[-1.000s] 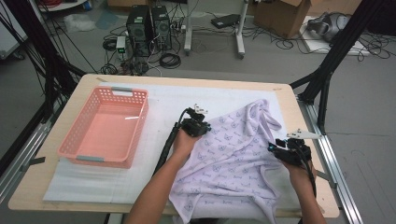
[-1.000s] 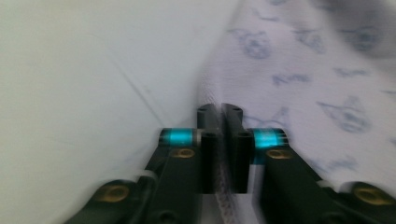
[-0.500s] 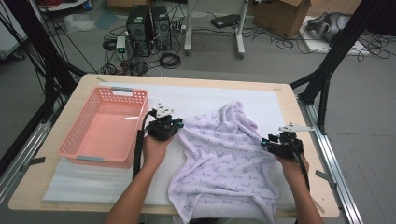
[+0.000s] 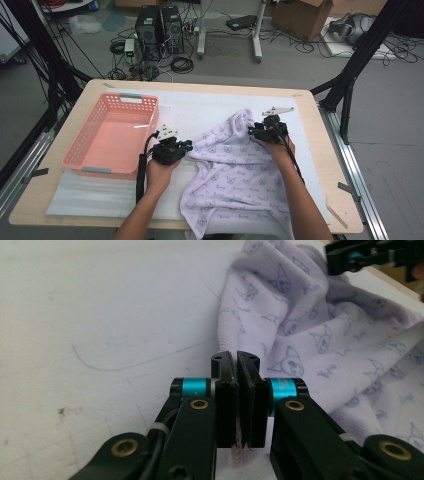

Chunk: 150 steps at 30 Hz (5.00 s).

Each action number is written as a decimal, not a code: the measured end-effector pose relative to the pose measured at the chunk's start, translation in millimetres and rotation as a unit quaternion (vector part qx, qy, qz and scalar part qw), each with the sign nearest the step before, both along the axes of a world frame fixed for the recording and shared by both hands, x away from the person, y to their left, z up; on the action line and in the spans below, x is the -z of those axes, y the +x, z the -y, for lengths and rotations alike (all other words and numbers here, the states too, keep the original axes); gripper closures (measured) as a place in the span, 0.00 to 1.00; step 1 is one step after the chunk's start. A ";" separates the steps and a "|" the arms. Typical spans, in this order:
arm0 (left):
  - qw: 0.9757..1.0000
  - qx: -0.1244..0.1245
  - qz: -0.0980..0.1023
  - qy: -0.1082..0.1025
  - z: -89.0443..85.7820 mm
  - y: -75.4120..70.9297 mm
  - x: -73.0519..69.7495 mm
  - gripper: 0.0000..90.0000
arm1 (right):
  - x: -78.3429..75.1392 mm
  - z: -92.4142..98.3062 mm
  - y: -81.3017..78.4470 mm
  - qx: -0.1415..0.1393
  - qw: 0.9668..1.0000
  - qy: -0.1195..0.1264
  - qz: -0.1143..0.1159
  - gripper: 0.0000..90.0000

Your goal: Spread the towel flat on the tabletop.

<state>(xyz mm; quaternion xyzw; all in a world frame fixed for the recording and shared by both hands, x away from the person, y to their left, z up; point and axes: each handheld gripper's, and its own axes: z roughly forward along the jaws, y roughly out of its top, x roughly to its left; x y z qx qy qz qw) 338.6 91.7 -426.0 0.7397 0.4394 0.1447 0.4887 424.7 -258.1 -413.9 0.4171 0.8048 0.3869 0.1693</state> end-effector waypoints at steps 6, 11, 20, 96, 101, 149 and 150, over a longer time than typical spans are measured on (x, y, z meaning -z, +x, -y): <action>0.999 0.031 -0.013 -0.010 5.2 -4.3 5.5 0.96 | 3.4 7.8 -2.0 -0.036 0.999 0.021 -0.017 0.94; 0.998 0.059 -0.024 -0.015 14.5 -11.7 14.2 0.95 | -10.3 41.6 -25.4 -0.005 1.000 0.023 -0.008 0.95; 0.996 0.079 -0.034 -0.028 23.9 -14.0 19.0 0.64 | -7.8 109.3 -80.7 0.041 0.995 -0.073 -0.051 0.95; 0.998 -0.051 0.027 -0.031 4.6 41.5 -3.8 0.71 | -9.6 72.8 -23.0 0.067 0.996 0.044 -0.029 0.61; 0.997 -0.072 0.003 -0.036 1.4 60.3 7.1 0.66 | 15.6 56.1 -5.8 0.048 0.994 -0.007 -0.096 0.91; 0.992 -0.123 0.002 0.040 7.0 102.0 -0.1 0.95 | -7.2 83.0 17.1 0.084 0.995 0.004 -0.056 0.62; 0.992 -0.121 -0.004 0.039 6.6 102.6 1.6 0.95 | -4.0 76.6 23.3 0.079 0.995 -0.002 -0.067 0.62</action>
